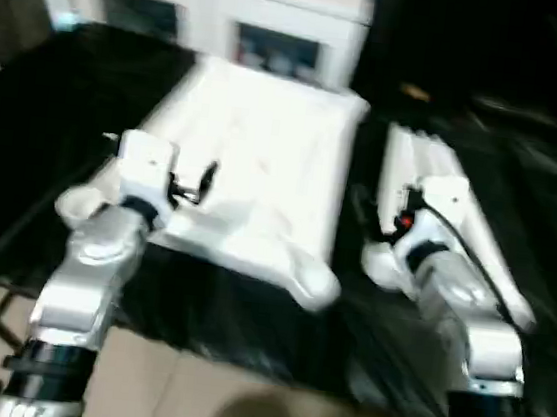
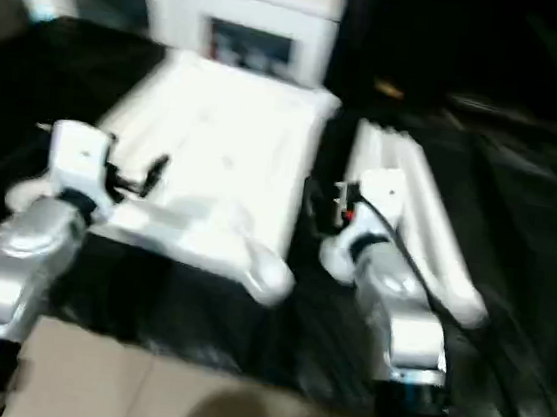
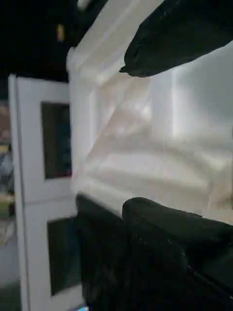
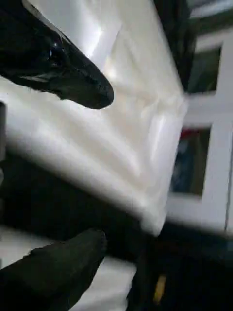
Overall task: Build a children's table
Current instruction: Move to table
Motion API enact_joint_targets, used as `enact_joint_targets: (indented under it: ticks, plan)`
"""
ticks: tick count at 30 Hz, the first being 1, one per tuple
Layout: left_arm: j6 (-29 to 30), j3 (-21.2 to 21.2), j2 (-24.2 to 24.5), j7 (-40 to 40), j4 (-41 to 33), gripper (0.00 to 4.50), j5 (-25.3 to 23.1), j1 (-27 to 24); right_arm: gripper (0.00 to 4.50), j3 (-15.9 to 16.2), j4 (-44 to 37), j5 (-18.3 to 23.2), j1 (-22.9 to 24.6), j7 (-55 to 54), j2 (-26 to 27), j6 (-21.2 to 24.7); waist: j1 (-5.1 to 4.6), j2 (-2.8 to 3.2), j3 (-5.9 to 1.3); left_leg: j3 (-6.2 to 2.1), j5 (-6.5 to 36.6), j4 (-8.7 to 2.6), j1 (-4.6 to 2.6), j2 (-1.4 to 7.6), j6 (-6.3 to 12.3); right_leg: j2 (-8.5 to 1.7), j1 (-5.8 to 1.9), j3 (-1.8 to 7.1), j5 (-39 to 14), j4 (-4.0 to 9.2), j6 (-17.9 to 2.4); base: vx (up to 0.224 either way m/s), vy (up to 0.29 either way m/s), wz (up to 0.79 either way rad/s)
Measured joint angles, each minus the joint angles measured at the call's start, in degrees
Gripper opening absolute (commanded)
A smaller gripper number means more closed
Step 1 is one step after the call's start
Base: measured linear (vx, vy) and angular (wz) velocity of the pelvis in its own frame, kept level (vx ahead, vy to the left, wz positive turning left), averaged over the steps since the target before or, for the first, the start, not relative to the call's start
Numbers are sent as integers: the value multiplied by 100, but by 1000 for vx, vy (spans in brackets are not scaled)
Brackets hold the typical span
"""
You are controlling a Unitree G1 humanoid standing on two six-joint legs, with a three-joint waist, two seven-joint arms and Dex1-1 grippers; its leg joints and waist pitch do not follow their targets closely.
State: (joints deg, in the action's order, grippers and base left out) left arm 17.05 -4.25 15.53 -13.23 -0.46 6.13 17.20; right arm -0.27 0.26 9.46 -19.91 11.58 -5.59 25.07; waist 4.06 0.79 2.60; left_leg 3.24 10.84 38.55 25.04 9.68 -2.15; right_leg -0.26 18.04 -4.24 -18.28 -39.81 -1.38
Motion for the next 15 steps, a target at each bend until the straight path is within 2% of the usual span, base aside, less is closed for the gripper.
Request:
enact_joint_targets:
  ticks: [1, 2, 3, 4, 6, 7, 8, 9, 10, 12, 15]
  plan:
    - [-95, -46, 80, -146, 81, 444, 15, -51, 450, 159, -45, 106, 9, 208, -9, 2, -33, -81, -21, -1, 35, 35, -19, -72, 37, -93, 170, 61, 34, -304, 0, 73, 19, -8]
    - [-203, -23, 109, -263, 111, 444, 26, -50, 450, 193, -87, 167, 11, 363, -123, 2, 6, -102, -31, 28, 40, 37, -14, -103, 46, -151, 281, 163, 147, -264, 109, 73, 19, -8]
    - [-323, 9, 97, -358, 131, 444, 38, -43, 450, 192, -147, 212, 16, 492, -255, 0, 58, -112, -31, 68, 37, 29, -5, -141, 45, -249, 359, 244, 260, -96, 238, 0, 0, 0]
    - [-503, 75, 130, -622, 234, 444, 103, 18, 450, 198, -222, 264, 48, 760, -494, -6, 128, -152, -32, 129, 17, 18, 8, -175, 36, -334, 397, 349, 337, 67, 445, 0, 0, 0]
    - [-693, 194, 195, -881, 358, 444, 134, 142, 450, 189, -240, 312, 138, 1048, -733, -6, 183, -185, -27, 230, -71, -146, -13, -164, 21, -336, 425, 351, 391, 113, 392, 0, 0, 0]
    - [-740, 298, 296, -1080, 430, 444, 144, 218, 450, 213, -241, 343, 181, 1253, -889, -4, 193, -181, -22, 265, -124, -229, -26, -127, 17, -326, 430, 346, 427, 171, 338, -82, -56, -4]
    - [-759, 388, 462, -1386, 497, 444, 183, 281, 450, 237, -242, 361, 209, 1487, -1047, 5, 173, -161, -10, 337, -185, -329, -72, -66, -33, -317, 416, 342, 495, 243, 305, -82, -56, -4]
    - [-761, 408, 553, -1584, 547, 444, 230, 302, 450, 244, -250, 381, 209, 1610, -1102, 7, 133, -142, 0, 383, -204, -374, -114, -40, -51, -317, 396, 342, 520, 278, 294, -101, -37, -9]
    - [-750, 412, 642, -1873, 591, 444, 353, 323, 450, 261, -313, 401, 213, 1765, -1141, 6, 90, -117, 15, 422, -204, -403, -161, -28, -53, -324, 382, 348, 527, 286, 283, -91, -15, -10]
    - [-741, 469, 722, -2323, 645, 444, 487, 349, 450, 328, -472, 449, 220, 2009, -1245, -5, 44, -77, 38, 444, -203, -405, -213, -16, -54, -334, 374, 345, 531, 285, 279, -83, -6, -13]
    - [-849, 758, 870, -3125, 788, 444, 584, 411, 450, 439, -504, 463, 242, 2412, -1544, -44, -2, -47, 50, 442, -202, -432, -218, -11, -55, -336, 392, 334, 530, 308, 280, -61, 7, -15]
